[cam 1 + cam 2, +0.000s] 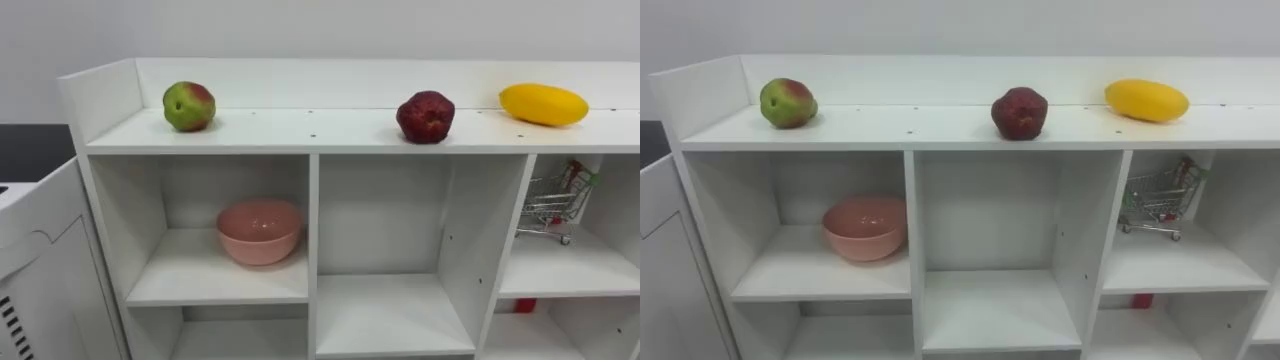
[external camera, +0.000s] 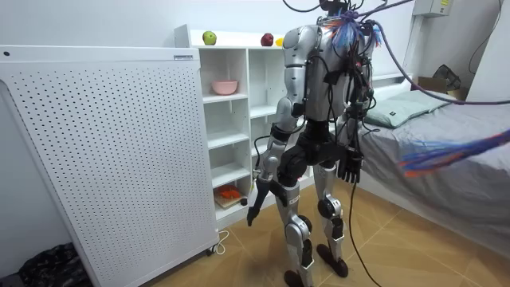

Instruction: Arrange fruit in the closet

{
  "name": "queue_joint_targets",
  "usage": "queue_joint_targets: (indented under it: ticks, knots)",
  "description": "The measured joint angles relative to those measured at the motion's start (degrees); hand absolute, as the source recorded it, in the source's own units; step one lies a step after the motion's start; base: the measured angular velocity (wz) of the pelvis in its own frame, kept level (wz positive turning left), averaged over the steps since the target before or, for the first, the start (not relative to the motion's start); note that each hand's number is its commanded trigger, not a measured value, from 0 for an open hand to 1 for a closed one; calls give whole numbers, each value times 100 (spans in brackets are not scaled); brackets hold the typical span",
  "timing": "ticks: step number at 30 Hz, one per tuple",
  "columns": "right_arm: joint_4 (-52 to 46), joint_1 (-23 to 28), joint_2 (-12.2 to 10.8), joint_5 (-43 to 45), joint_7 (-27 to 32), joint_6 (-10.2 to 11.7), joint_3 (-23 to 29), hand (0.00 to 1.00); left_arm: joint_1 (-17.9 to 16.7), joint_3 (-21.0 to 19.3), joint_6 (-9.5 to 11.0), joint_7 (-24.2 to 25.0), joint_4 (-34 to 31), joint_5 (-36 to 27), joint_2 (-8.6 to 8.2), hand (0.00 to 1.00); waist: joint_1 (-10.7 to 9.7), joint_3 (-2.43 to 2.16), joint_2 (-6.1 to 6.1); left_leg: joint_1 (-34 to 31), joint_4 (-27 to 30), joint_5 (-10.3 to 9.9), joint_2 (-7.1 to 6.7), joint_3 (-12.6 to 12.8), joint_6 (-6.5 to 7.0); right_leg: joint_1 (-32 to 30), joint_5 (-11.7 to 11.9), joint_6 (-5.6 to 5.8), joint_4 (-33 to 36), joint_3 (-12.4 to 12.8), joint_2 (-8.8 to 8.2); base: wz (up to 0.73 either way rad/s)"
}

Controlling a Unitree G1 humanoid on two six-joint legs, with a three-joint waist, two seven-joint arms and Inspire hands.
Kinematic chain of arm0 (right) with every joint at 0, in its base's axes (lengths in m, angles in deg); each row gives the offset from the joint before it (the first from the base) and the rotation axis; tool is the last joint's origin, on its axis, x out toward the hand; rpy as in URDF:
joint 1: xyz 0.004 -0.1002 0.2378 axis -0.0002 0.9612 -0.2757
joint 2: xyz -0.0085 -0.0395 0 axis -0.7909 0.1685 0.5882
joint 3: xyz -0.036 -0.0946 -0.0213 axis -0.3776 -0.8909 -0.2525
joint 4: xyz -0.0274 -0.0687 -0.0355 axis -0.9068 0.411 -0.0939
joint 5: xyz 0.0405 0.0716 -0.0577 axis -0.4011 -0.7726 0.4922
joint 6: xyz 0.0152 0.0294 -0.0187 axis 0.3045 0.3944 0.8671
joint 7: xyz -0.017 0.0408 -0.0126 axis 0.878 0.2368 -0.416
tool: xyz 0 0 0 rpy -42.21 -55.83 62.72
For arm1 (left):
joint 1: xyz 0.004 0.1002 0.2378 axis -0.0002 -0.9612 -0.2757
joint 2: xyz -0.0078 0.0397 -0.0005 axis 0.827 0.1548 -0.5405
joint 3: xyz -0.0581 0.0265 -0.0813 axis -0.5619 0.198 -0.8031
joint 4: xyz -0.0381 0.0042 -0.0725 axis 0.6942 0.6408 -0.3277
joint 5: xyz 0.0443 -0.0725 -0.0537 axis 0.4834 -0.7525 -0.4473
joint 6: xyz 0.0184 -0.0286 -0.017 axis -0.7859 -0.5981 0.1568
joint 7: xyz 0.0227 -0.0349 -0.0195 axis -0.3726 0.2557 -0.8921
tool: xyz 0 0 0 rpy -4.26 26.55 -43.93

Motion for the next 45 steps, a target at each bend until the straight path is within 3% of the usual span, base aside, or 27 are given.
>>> queue_joint_targets:
  ticks: [12, 14, 15, 16, 19, 25, 29, 34, 45]
  knots:
    - [-499, 22, 13, 219, 479, 109, 144, 0, -7, 5, 138, -90, -18, 19, -4, 0, 8, -2, 35, -60, 14, 8, 18, 25, -10, -88, 11, -18, 17, 37, -4, -2]
    - [-1422, 46, 38, 321, 608, 106, 306, 0, -3, -8, 176, -89, -13, 21, -12, 0, 33, 4, 79, -114, 13, 12, 36, 153, -12, -166, 49, -56, 17, 142, 15, -27]
    - [-1735, 39, 34, 320, 682, 164, 342, 0, 8, -16, 193, -89, -14, 23, -12, 0, 38, 13, 96, -124, 12, 16, 59, 186, -15, -188, 73, -56, 8, 169, 24, -28]
    - [-2229, -4, 22, 313, 834, 395, 358, 0, 42, -111, 234, -92, -25, 37, -8, 0, 43, 35, 125, -126, 16, 17, 75, 226, -18, -203, 106, -62, -22, 196, 43, -10]
    - [-3512, -25, -32, 277, 933, 753, 227, 0, 54, -104, 315, -108, -216, 137, 49, 0, 63, 31, 104, -138, -7, 27, 100, 247, -36, -208, 131, -82, -92, 174, 71, 1]
    - [-5558, 44, -33, 271, 966, 865, -102, 0, 25, -96, 442, -266, -438, 123, 46, 0, 115, -25, 4, -222, 16, 37, 101, 233, -56, -230, 135, -88, -127, 160, 107, 1]
    - [-6760, 44, -22, 225, 1183, 999, -56, 0, -28, -90, 530, -356, -439, 124, 49, 0, 136, -28, -22, -211, -12, 38, 97, 157, -57, -179, 153, -108, -219, 166, 117, 1]
    - [-7423, -28, -12, 79, 1341, 1507, 22, 0, -33, -94, 699, -350, -442, 131, 58, 0, 163, -39, -43, -214, -11, 39, 105, 158, -58, -183, 189, -111, -292, 200, 134, 0]
    - [-8419, -237, 16, -269, 1741, 1606, 145, 0, 35, -88, 739, -317, -106, 122, 88, 0, 177, -44, 2, -248, -2, 79, 114, 161, -100, -200, 234, -130, -267, 255, 149, -2]
